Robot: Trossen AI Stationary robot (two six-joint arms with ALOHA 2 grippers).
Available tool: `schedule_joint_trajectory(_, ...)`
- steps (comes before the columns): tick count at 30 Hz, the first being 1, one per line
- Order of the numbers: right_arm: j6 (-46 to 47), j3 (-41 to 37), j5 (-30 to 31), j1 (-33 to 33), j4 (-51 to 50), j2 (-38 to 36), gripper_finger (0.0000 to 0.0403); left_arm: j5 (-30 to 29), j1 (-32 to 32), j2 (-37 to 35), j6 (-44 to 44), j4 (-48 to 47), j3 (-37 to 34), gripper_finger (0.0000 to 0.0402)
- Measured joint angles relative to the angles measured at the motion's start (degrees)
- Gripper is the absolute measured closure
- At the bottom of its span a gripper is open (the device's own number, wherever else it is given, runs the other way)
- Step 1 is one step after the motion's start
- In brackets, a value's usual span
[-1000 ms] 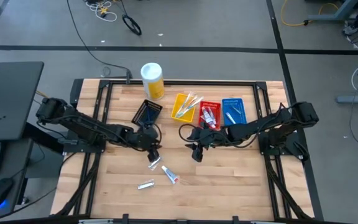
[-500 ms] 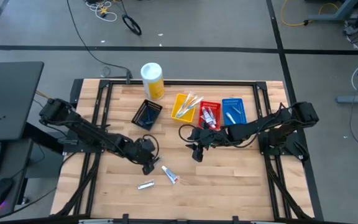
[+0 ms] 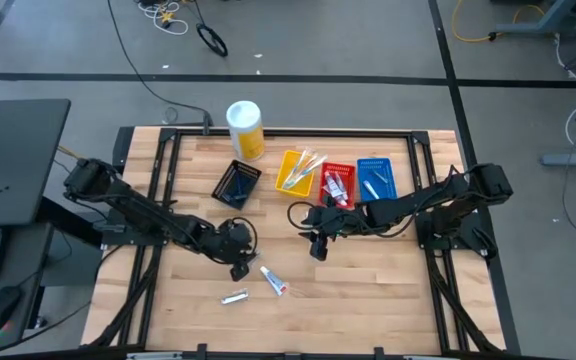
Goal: Pick & Place Travel size toiletries
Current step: Put the silver nail cutter into the blue bin
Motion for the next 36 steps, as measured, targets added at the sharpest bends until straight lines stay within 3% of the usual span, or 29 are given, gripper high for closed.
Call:
schedule_joint_trajectory(3, 0.0, 0.0, 0.0, 0.0, 0.0, 0.0, 0.0229, -4.1, 0.0, 1.1, 0.8, 0.8, 0.0, 0.0237)
schedule_joint_trajectory(9, 0.0, 0.0, 0.0, 0.0, 0.0, 0.0, 0.0229, -4.5, -0.1, 6.5, 8.0, 3.3, 0.0, 0.0196)
schedule_joint_trajectory(16, 0.0, 0.0, 0.0, 0.0, -0.1, 0.0, 0.0229, -3.9, -0.1, 9.6, 7.1, 4.7, 0.0, 0.0191)
schedule_joint_trajectory(21, 0.0, 0.0, 0.0, 0.0, 0.0, 0.0, 0.0229, -4.3, 0.2, 10.3, 6.1, 4.0, 0.1, 0.0224)
schedule_joint_trajectory(30, 0.0, 0.0, 0.0, 0.0, 0.0, 0.0, 0.0229, -4.2, 1.3, 10.2, 3.0, 3.5, 0.1, 0.0334)
schedule_joint_trajectory(36, 0.2, 0.0, 0.0, 0.0, 1.3, 1.1, 0.0229, -4.8, 3.7, 9.9, 3.9, 9.4, 0.3, 0.0328)
